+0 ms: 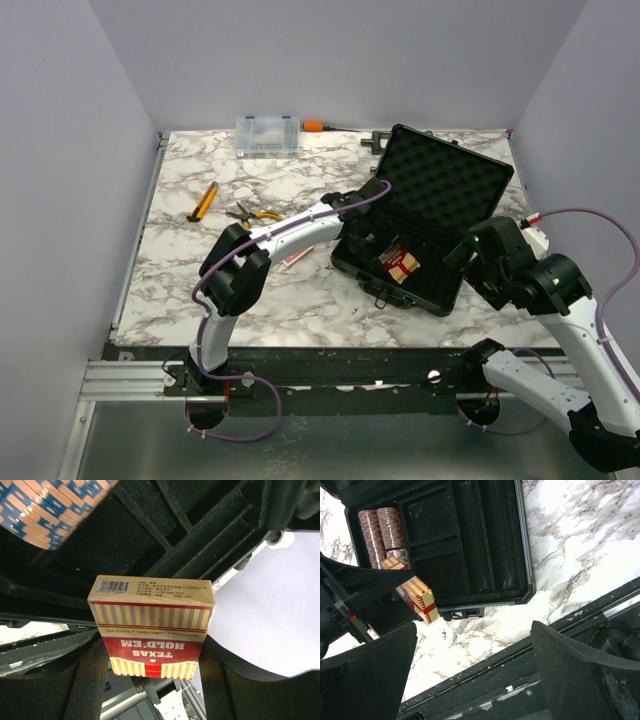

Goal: Pack up texas hold em set

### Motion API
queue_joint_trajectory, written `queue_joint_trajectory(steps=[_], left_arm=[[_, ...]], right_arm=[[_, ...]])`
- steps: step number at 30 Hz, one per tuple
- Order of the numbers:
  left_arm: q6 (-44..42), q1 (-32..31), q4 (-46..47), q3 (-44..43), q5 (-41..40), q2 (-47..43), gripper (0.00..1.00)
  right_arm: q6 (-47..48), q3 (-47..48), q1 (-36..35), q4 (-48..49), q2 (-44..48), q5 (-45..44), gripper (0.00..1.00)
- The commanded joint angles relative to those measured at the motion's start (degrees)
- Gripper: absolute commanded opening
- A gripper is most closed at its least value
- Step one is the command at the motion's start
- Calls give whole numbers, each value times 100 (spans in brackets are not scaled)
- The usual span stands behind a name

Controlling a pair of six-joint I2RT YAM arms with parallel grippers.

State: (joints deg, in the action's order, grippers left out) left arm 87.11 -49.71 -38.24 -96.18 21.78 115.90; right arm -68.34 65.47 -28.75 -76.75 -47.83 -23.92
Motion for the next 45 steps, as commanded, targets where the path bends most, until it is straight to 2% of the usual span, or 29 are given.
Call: queue_joint_trajectory(steps=[1,4,7,9,11,19,25,28,33,37,41,45], left_arm=[[1295,-70,-171,-204,-176,69,15],[1128,-65,-171,-294,-172,193,36],[1133,-65,-171,-291,-186,229,68],[1052,-66,-174,-388,-152,289,79],[1083,-73,-182,-397,-184,277,97],[992,-119,-174,-521,-264,12,98],[339,22,-181,-327,-570,-743,98],[-296,234,-175,180,-652,-1344,99],[-1455,674,-141,1423,-1087,-2683,98],[-2397,932,-232,2218,-1349,-3585,98],[-3193,991,-618,2710,-2035,-4434,98],[-4013,1029,-913,3203,-2547,-5246,98]], right_arm=[[-32,26,28,-227,93,-5,98],[10,43,28,-220,108,26,98],[81,103,28,-210,101,47,98],[101,150,30,-216,76,54,98],[125,184,28,-225,67,68,98],[584,185,33,-19,72,155,98],[2254,117,29,1000,-204,1102,100],[2934,48,30,1440,-556,1489,100],[3648,-191,27,2163,-1031,1601,100],[4186,-571,29,2938,-1084,1638,100],[4737,-1158,27,3987,-904,2080,100],[5154,-1276,31,4374,-974,1655,100]])
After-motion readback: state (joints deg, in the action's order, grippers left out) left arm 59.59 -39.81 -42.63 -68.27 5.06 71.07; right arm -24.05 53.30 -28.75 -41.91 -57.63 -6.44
